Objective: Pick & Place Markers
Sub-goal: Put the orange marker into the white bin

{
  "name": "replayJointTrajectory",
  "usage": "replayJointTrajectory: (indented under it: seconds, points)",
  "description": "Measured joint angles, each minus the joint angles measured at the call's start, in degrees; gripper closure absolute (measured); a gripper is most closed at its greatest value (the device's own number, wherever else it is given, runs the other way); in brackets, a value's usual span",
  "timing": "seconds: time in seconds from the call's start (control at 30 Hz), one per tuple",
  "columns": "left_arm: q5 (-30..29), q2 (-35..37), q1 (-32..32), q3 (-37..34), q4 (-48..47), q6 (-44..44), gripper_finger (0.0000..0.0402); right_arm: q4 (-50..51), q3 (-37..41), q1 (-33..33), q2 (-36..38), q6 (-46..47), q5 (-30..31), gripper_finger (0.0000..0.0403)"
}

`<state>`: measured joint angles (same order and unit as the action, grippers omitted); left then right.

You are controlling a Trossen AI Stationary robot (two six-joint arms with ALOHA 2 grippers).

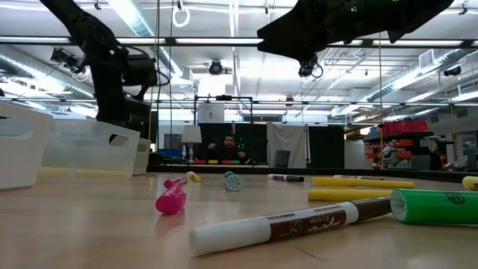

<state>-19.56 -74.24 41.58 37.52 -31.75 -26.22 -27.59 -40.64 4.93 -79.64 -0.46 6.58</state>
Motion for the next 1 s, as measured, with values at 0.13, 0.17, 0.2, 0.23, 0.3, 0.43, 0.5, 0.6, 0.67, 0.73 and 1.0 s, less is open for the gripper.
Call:
replayJointTrajectory:
  seconds: [0.13,0.17,0.2,0.23,0.3,0.43,0.5,0.6,0.67,0.73,1.0]
  points:
    - [-1.18,0.0,-0.09,5.92,-4.0,6.71,0.02,0.58,0.0,0.0,0.0,0.01,0.0,0.0211]
    - [-0.43,0.01,-0.09,7.41,-4.17,8.73,0.0196,0.88,0.0,0.0,0.0,0.25,0.0,0.0211]
    - [1.17,0.03,-0.09,8.71,-4.19,10.31,0.0193,1.44,0.0,0.0,0.0,1.13,-0.01,0.0211]
    - [3.53,0.04,-0.09,9.9,-4.22,11.6,0.0192,2.29,0.0,0.0,0.0,2.42,0.0,0.0211]
    - [9.81,0.04,-0.27,11.37,-3.03,13.86,0.0192,5.06,0.0,0.0,0.0,5.01,-0.01,0.0211]
    - [20.95,0.04,-3.36,11.65,3.91,15.44,0.0202,13.53,0.0,0.78,0.98,6.03,0.27,0.0211]
    - [23.79,0.04,-6.28,11.65,7.57,15.8,0.021,18.24,0.0,2.51,1.87,6.04,0.47,0.0211]
    - [24.78,0.04,-11.94,11.65,14.28,16.93,0.0221,24.91,0.0,6.53,3.28,6.04,0.47,0.0211]
    - [24.82,0.04,-15.9,11.65,19.04,17.03,0.0226,29.22,0.0,9.7,4.61,7.71,0.47,0.0211]
    - [24.89,0.01,-19.75,11.65,23.27,16.77,0.0231,32.7,0.0,13.11,6.0,12.29,0.46,0.0211]
    - [22.33,-2.68,-29.33,11.58,33.1,14.89,0.0236,46.4,-0.04,29.11,7.52,40.19,1.33,0.0211]
